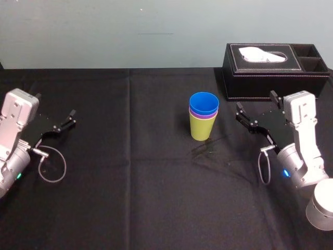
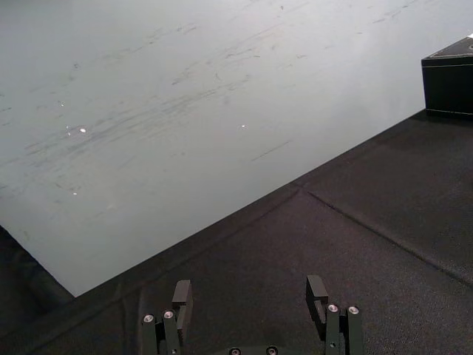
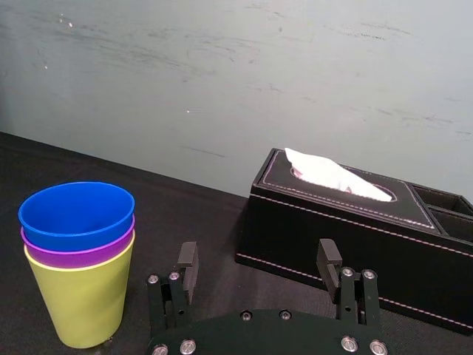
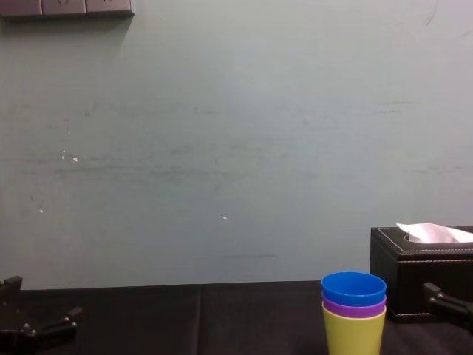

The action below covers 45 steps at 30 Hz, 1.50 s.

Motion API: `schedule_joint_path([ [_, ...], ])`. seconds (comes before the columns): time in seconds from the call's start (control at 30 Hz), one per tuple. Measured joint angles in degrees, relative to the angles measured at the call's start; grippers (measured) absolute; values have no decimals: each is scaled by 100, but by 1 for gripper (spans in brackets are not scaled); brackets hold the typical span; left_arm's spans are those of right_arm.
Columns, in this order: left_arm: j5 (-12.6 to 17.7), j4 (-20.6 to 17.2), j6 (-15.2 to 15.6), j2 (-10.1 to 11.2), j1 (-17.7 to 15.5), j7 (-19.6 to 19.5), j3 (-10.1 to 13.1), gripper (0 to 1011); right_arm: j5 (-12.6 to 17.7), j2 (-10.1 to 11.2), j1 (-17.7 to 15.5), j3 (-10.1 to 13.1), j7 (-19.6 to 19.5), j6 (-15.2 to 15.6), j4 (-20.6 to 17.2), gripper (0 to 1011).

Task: Stack the three plastic cups sequentially using one hand.

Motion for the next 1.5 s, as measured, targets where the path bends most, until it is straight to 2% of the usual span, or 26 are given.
schedule_joint_path([
  [1.5, 0, 0, 0, 0, 0, 0, 0, 1011, 0, 0, 0, 0, -8, 1, -4, 1002],
])
